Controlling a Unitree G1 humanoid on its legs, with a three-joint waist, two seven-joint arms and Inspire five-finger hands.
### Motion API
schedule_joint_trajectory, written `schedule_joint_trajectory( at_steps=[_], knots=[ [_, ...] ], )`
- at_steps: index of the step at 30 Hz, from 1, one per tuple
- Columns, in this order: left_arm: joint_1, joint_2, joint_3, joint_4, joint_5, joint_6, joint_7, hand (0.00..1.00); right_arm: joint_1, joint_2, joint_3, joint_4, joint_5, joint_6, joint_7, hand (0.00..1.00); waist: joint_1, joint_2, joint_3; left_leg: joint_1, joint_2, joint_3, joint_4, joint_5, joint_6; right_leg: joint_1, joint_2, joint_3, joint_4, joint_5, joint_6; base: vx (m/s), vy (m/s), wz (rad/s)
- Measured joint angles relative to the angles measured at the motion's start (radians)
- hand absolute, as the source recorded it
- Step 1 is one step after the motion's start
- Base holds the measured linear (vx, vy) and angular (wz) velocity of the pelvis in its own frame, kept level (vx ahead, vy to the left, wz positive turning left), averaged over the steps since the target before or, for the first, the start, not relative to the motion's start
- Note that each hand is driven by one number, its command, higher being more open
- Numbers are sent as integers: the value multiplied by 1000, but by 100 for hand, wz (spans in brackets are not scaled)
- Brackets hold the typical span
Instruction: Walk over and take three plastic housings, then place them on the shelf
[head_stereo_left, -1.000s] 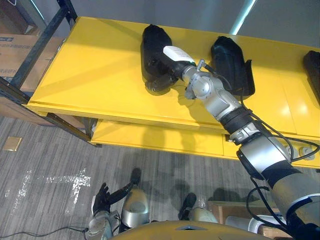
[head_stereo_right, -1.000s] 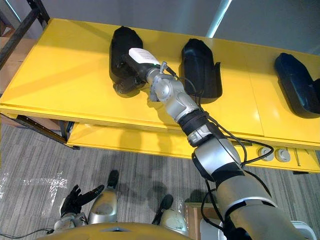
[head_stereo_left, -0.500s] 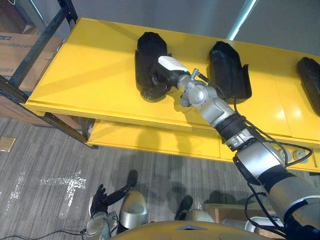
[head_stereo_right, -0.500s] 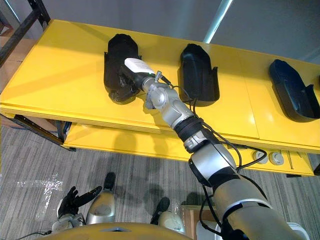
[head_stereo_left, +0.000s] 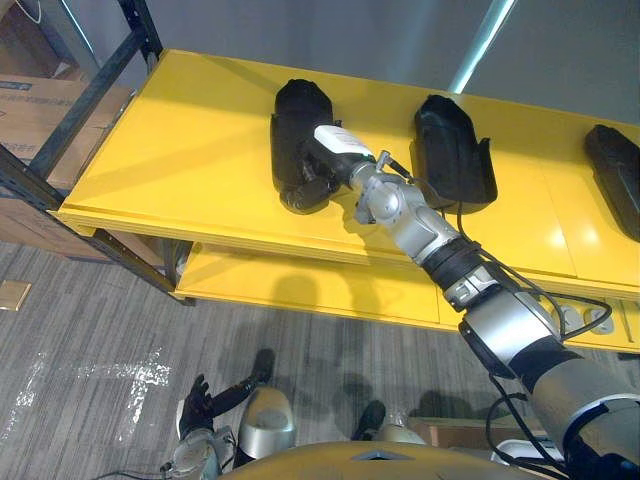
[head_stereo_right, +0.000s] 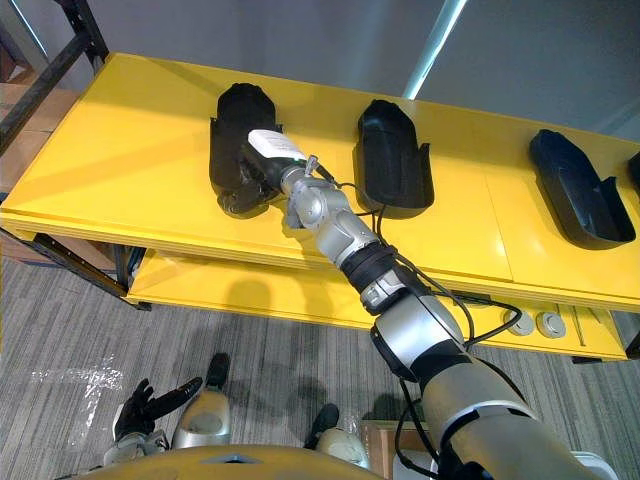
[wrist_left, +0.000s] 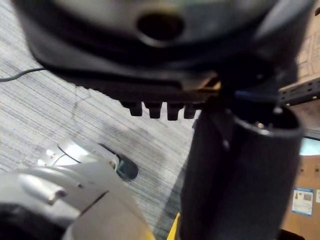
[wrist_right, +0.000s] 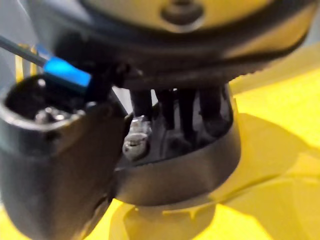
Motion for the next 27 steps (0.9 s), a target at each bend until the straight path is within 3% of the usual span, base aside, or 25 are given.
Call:
schedule_joint_trajectory(
  at_steps=[13, 20, 27],
  knots=[
    [1, 0, -4, 4, 0, 3, 3, 100, 11, 44, -1, 38, -115, 74, -65, 0, 4, 1, -13, 1, -2, 0, 0, 0, 0, 0, -2, 0, 3, 0, 0, 0, 0, 0],
    [0, 1, -9, 6, -1, 7, 6, 100, 3, 44, -29, 74, -115, 162, -72, 0, 3, 2, -22, 1, -7, 0, 0, 2, 1, 0, -8, 0, 4, 0, 0, 0, 0, 0],
    [0, 2, -9, 4, -6, 18, 9, 100, -21, 35, -88, 143, -112, 177, -90, 0, 1, 3, -21, 1, -15, 3, 0, 2, 2, -1, -17, 1, 6, 2, 4, 0, 0, 0]
  ],
)
